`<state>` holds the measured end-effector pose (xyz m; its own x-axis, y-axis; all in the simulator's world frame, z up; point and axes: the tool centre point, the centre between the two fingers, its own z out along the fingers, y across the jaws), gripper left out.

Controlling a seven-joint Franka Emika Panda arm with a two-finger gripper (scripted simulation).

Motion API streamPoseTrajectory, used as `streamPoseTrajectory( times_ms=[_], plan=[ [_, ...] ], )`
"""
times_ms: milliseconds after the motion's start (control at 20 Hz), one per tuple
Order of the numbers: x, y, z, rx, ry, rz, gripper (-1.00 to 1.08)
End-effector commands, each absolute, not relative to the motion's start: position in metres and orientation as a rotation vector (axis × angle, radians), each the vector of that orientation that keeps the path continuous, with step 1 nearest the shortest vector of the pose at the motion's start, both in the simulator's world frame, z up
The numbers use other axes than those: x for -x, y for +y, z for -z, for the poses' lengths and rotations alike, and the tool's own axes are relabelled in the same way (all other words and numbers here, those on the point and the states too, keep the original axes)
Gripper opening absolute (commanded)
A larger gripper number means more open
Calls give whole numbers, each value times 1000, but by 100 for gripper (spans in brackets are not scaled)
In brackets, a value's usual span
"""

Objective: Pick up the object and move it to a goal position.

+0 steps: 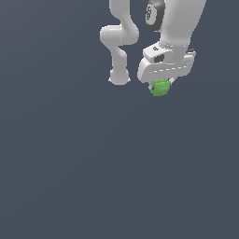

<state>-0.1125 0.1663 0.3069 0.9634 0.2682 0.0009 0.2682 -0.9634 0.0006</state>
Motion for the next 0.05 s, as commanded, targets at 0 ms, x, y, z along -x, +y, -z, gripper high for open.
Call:
streamPoseTrajectory(
  times_ms=[0],
  plan=[
    [113,167,-309,-3112,424,0,-100]
  ],
)
